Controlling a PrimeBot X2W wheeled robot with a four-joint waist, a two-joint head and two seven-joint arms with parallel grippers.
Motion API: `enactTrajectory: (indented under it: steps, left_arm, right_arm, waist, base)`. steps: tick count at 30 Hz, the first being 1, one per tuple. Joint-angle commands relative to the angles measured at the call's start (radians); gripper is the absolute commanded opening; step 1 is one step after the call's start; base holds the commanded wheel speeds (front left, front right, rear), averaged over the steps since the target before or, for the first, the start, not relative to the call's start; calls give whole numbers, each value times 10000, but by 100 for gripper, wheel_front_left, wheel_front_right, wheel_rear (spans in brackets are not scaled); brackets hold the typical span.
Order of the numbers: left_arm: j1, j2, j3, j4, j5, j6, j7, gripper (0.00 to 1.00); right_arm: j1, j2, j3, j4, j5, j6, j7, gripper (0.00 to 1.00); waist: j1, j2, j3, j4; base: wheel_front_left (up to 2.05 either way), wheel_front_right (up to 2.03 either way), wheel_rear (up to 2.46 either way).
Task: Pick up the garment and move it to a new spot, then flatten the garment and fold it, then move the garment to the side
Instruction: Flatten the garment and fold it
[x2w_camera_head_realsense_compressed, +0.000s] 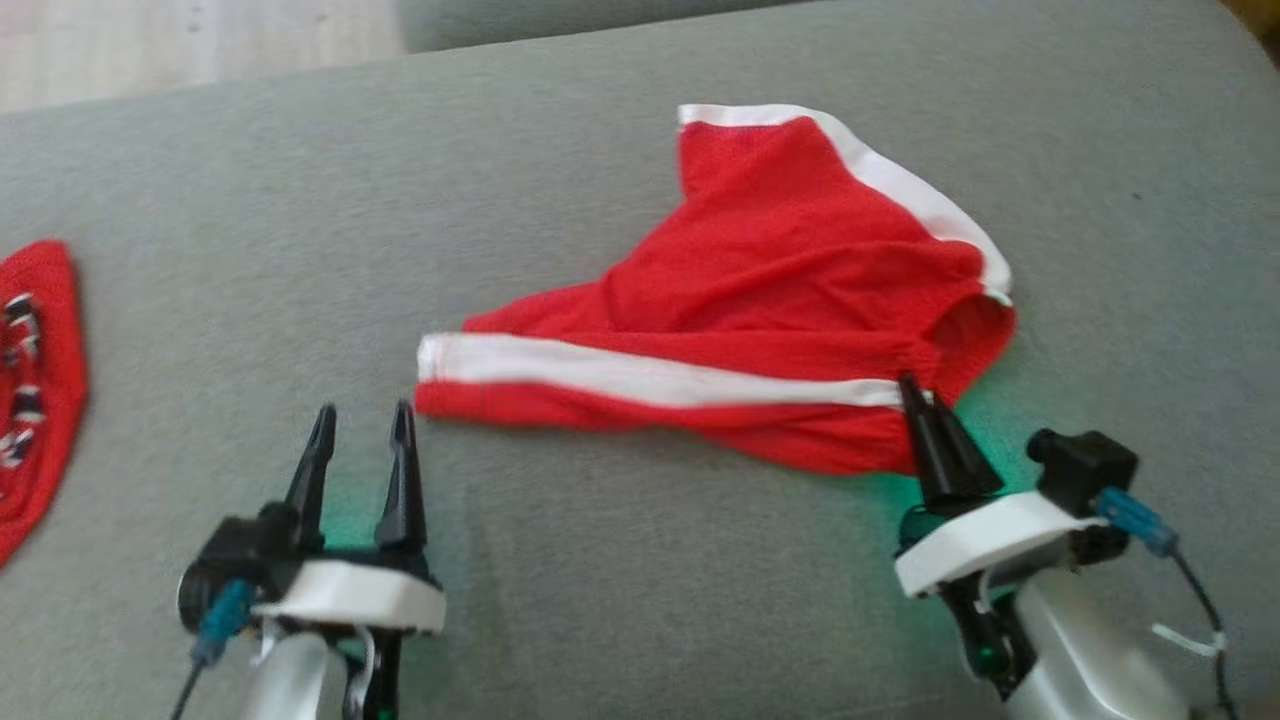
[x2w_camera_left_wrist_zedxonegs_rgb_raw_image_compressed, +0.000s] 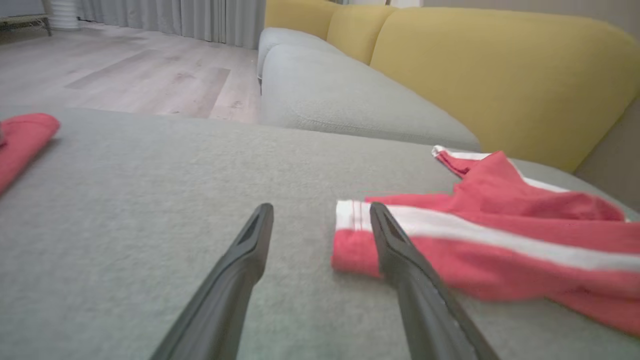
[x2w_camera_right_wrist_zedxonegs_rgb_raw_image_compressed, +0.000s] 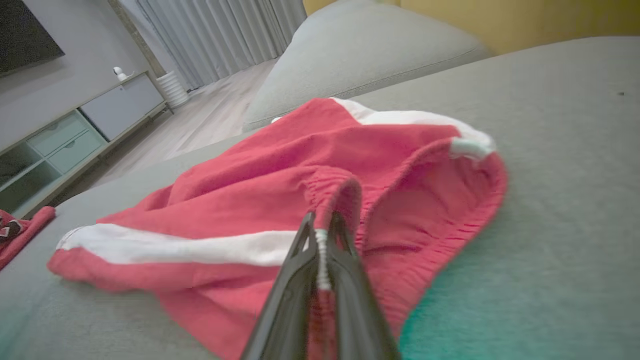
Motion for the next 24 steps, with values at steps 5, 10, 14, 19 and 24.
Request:
enactTrajectory:
  steps: [5,10,14,19,24]
  left_arm:
    - [-771,25,-233,209,-947,-147,-95,100]
    - [-1137,24,-1222,841,-2167,-178,-95,100]
    - [-1371,155,-1963,1307,-2766,-181,-95,100]
    - [-1669,470,-2499,1343,-3430,-182,-95,100]
    - [-1790,816,-3086,1365,-3752,-183,-95,39]
  right_arm:
    - [99,-333,106,-751,95,-7,-40,0]
    - [154,-327,50,-821,41,-7,-40,0]
    - [147,-233,34,-778,-27,-7,-40,0]
    - [79,-133,47,-710,-114,-7,-40,0]
    - [28,-84,20,-696,-151,-7,-40,0]
  waist:
    - [0,0,174,-631]
    - [0,0,296,-894]
    - [0,0,369,-953]
    - [0,0,442,-974]
    - [0,0,431,-973]
  base:
    - [0,0,0]
    - [0,0,0]
    - [0,0,0]
    - [0,0,0]
    - [0,0,0]
